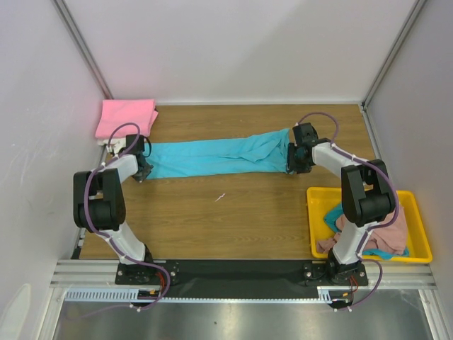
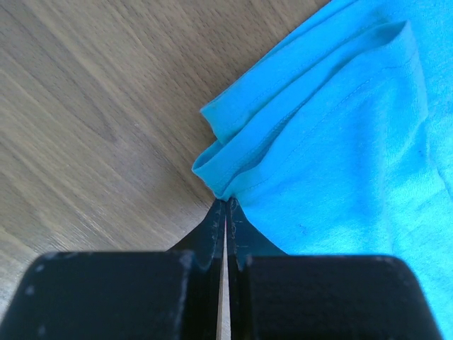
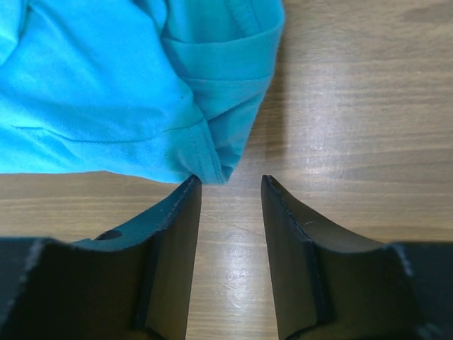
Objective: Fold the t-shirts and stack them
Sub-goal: Fold the tshirt
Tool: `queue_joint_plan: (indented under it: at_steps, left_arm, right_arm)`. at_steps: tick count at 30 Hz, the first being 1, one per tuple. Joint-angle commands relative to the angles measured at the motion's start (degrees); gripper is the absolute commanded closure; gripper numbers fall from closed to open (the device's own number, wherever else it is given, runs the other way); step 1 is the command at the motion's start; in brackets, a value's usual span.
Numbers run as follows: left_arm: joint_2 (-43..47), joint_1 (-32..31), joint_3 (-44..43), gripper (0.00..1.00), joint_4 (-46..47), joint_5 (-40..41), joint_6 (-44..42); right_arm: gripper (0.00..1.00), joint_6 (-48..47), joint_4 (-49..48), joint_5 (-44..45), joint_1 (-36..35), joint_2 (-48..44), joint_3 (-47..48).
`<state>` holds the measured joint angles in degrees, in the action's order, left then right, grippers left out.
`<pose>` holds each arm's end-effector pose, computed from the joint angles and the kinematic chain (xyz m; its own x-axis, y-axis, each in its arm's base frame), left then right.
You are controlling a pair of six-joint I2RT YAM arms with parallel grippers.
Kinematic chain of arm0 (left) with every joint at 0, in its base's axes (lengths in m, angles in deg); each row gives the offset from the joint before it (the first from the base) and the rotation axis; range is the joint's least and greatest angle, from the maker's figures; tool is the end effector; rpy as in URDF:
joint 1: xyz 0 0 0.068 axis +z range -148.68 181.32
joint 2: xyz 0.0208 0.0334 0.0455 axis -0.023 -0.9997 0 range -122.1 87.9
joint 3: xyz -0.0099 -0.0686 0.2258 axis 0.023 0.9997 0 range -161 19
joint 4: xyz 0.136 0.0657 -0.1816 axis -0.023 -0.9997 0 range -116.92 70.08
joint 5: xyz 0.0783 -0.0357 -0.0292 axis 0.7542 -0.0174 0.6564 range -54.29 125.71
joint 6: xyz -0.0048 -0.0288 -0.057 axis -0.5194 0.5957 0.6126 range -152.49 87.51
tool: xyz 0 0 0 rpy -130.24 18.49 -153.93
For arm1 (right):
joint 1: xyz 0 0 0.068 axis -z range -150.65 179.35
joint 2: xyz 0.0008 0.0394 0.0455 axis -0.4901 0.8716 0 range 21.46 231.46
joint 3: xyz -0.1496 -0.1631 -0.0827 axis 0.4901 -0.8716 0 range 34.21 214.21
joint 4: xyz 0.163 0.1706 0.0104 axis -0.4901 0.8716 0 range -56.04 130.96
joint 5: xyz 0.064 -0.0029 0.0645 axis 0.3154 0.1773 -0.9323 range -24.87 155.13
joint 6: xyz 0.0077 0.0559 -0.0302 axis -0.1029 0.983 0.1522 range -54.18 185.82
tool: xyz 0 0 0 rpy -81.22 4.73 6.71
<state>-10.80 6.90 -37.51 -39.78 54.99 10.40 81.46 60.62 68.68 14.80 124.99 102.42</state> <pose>0.3094 0.0467 0.1284 -0.4766 -0.6921 -0.5421 -0.7785 0.6187 -0.1053 0.3330 0.0832 0.1472 -0.8828 0.0489 -0.4673 0.0160 0.9971 0.0741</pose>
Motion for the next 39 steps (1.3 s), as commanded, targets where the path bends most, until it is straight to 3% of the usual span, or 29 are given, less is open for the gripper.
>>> queue_joint_plan:
  at_steps: [1,6,9,10,13,20,36,39]
  left_arm:
    - [0.2,0.8,-2.1,1.00,0.4,1.6,-1.3]
    - [0.3,0.9,-1.8,1.00,0.4,1.7,-1.1]
    - [0.3,0.9,-1.8,1.00,0.5,1.8,-1.1]
    - [0.3,0.9,-1.8,1.00,0.5,1.8,-1.1]
    - [0.4,1.0,-1.8,1.00,0.3,2.2,-0.9]
    - [0.7,1.0,-2.5,1.00,-0.3,3.7,-1.9]
    - [2.0,1.4,-1.5,1.00,-1.3,5.1,-4.2]
    - [3.1,1.4,-0.6,1.00,-1.4,4.0,-3.8]
  right_arm:
    - [0.56,-4.3,-1.6,-1.6,-0.5,-0.3,1.2]
    - [0.60,-4.9,-2.1,-2.4,-0.7,1.7,1.5]
    - [0.69,-5.0,-2.6,-3.0,-0.7,2.6,1.7]
    - [0.81,-5.1,-2.7,-3.0,-0.7,2.8,1.7]
    - [1.00,-5.6,-1.4,-2.2,-0.7,3.4,2.6]
    - [1.00,-9.1,1.6,4.4,0.1,2.2,4.3]
    - [1.00,-11.9,2.8,0.3,2.5,1.8,3.9]
    - [0.93,-11.6,3.2,-1.3,2.4,1.2,4.0]
